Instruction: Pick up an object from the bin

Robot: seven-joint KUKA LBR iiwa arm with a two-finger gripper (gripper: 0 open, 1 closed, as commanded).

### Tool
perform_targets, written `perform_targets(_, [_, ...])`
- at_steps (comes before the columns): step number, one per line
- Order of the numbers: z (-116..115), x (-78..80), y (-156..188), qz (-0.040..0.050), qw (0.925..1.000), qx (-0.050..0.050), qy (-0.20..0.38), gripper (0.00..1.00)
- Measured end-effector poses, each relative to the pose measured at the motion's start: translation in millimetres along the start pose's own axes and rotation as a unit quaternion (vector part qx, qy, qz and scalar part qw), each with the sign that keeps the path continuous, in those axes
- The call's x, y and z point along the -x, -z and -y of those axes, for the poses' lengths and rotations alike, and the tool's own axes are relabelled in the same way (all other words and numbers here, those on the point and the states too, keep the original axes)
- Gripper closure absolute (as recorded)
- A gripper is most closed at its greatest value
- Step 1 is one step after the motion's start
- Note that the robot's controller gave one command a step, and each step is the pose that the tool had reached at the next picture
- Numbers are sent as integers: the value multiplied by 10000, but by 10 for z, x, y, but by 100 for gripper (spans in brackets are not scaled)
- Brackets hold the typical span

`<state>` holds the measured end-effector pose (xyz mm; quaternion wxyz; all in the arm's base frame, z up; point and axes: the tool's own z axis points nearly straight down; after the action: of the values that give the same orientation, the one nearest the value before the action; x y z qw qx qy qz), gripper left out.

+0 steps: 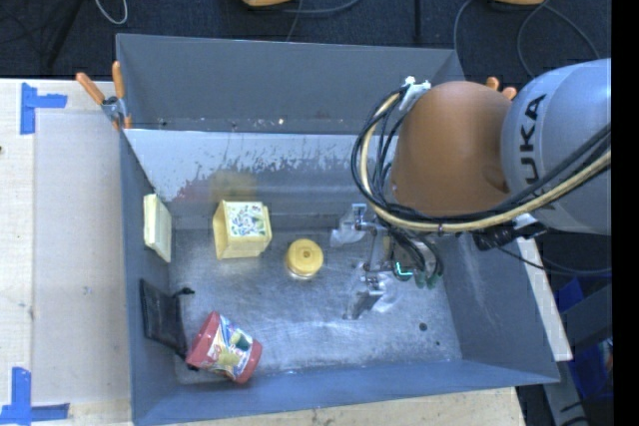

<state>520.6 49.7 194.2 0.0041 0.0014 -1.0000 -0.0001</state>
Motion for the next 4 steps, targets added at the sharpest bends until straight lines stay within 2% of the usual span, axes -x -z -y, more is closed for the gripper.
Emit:
perform_targets(1, [2,15,29,32,10000,1,-6,0])
perform_targets(2, [-32,154,-496,69,9999,1,125,0])
perform_targets(3, [-186,267,-1083,78,9982,-3,596,0])
perform_targets(4, [-204,265,-1136,63,9978,5,658,100])
